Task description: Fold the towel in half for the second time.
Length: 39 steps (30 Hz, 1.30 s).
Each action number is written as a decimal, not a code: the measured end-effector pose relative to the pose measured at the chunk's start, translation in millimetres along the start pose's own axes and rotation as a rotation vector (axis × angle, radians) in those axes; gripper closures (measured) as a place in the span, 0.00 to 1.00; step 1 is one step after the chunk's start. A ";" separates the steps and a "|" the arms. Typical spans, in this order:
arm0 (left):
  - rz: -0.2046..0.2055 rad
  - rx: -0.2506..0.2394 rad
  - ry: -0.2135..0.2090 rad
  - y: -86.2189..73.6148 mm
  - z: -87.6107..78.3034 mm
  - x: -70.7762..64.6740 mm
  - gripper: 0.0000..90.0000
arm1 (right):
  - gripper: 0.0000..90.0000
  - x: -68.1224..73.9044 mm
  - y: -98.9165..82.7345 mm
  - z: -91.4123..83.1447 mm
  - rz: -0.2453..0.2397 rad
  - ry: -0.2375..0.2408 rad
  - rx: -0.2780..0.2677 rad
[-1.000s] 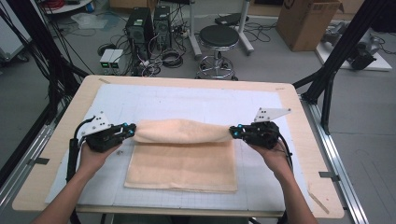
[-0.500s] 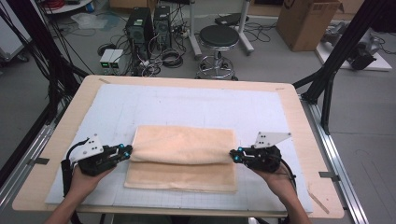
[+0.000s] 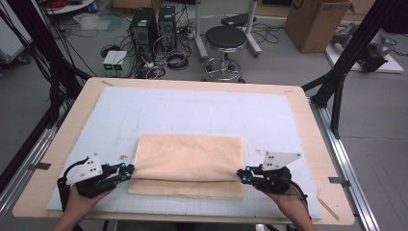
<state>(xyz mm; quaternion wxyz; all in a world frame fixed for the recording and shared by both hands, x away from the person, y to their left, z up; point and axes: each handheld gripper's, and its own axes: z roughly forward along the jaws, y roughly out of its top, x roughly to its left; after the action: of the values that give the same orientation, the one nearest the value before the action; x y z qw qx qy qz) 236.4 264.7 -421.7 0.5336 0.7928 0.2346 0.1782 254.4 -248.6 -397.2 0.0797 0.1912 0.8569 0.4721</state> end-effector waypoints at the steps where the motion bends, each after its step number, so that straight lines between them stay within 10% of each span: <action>1: 0.000 0.004 -0.003 -1.4 -0.9 -2.3 0.94 | 0.95 1.7 -0.9 -0.2 -0.002 0.003 0.001; 22: -0.011 0.085 -0.059 -19.1 -7.9 -20.7 0.93 | 0.94 20.1 -30.3 4.8 -0.015 0.084 0.082; 25: -0.023 0.066 -0.058 -15.9 -10.2 -20.2 0.79 | 0.80 17.5 -31.3 3.9 0.007 0.084 0.105; 30: -0.010 0.033 -0.055 -2.1 -9.7 -18.8 0.70 | 0.72 13.5 -19.2 -9.2 0.015 0.065 0.018; 39: 0.012 0.121 -0.088 1.1 20.6 -20.3 0.86 | 0.87 12.5 2.9 34.1 -0.027 0.099 0.071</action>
<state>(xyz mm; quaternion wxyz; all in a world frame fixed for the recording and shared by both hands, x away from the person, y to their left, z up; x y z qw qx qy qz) 230.8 237.2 -428.8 0.4936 0.8319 0.2165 0.1321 254.6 -215.6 -412.7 0.0366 0.1586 0.8785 0.4492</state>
